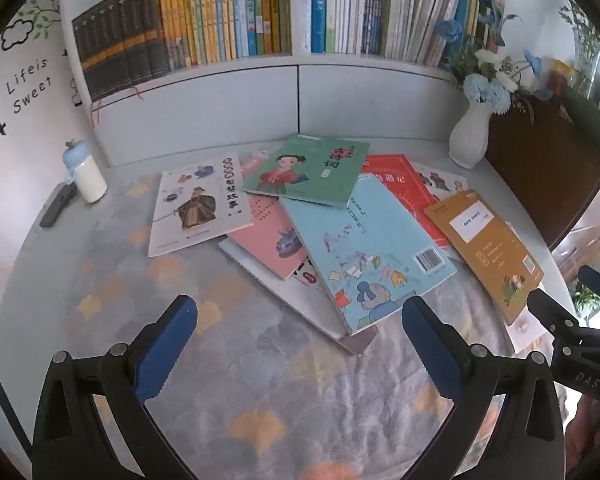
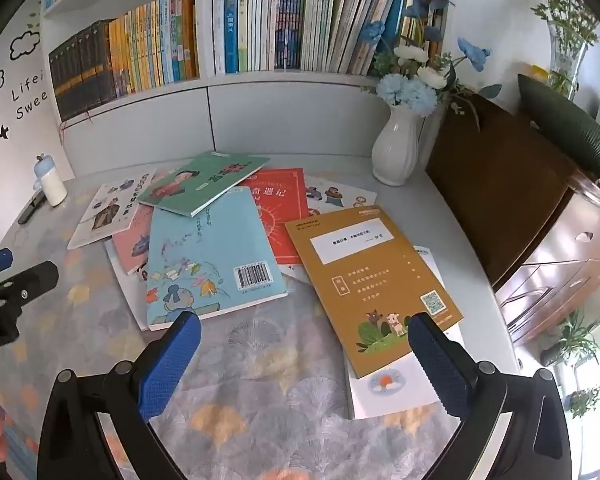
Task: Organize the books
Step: 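Move the right tool toward the light-blue book on the pile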
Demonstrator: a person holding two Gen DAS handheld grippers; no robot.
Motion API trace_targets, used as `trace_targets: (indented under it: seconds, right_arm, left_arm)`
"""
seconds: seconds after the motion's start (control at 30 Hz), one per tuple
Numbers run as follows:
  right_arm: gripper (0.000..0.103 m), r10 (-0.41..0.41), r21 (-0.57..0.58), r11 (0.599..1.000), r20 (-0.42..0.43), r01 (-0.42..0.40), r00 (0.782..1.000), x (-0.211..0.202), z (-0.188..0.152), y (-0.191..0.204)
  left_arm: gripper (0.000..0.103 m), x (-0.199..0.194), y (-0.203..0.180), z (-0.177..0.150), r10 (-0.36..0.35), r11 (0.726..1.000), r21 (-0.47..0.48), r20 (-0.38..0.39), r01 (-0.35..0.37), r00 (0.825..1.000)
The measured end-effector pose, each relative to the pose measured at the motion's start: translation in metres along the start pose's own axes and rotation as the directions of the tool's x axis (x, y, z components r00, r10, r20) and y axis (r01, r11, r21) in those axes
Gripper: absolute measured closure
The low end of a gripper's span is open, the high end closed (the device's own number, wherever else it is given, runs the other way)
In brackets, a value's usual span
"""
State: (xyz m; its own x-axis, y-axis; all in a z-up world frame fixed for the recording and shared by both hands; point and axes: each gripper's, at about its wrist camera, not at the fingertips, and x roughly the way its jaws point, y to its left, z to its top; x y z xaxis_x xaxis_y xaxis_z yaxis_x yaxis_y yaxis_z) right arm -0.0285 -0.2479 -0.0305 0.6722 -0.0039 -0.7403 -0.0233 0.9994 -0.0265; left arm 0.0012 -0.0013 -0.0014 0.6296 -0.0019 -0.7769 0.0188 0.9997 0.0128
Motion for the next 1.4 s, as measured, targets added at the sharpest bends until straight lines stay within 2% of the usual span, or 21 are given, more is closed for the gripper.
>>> trace_targets:
  seconds: [0.5,0.77,1.03,1.2,1.33,1.4]
  right_arm:
    - [0.000,-0.007,-0.011,1.000,-0.067,0.006,0.998,0.029,-0.001,0.000]
    - [0.000,0.004,-0.043,0.999,-0.087,-0.008,0.996,0.048,-0.001,0.006]
    - [0.000,0.047,-0.042,0.998,-0.113,-0.052,0.992,0.090,0.017,0.006]
    - [0.000,0.087,-0.026,0.995,-0.139,-0.092,0.986,0.118,0.027,0.007]
    - [0.000,0.106,-0.037,0.993,-0.152,-0.113,0.983,0.136,0.035,0.012]
    - [0.004,0.123,-0.032,0.991,-0.162,-0.130,0.979,0.144,0.038,0.015]
  left_arm:
    - [0.001,0.026,-0.007,0.000,-0.008,1.000,0.022,-0.046,0.009,0.999]
    - [0.001,0.052,-0.002,0.002,0.020,0.999,0.035,-0.038,-0.018,0.999]
    - [0.001,0.093,-0.004,0.014,-0.037,0.999,0.008,-0.078,0.037,0.996]
    - [0.001,0.115,-0.003,0.011,-0.087,0.996,-0.041,-0.157,0.082,0.984]
    - [0.002,0.125,-0.005,0.009,-0.101,0.995,-0.044,-0.181,0.094,0.978]
    - [0.004,0.132,-0.004,0.009,-0.111,0.994,-0.047,-0.190,0.103,0.975]
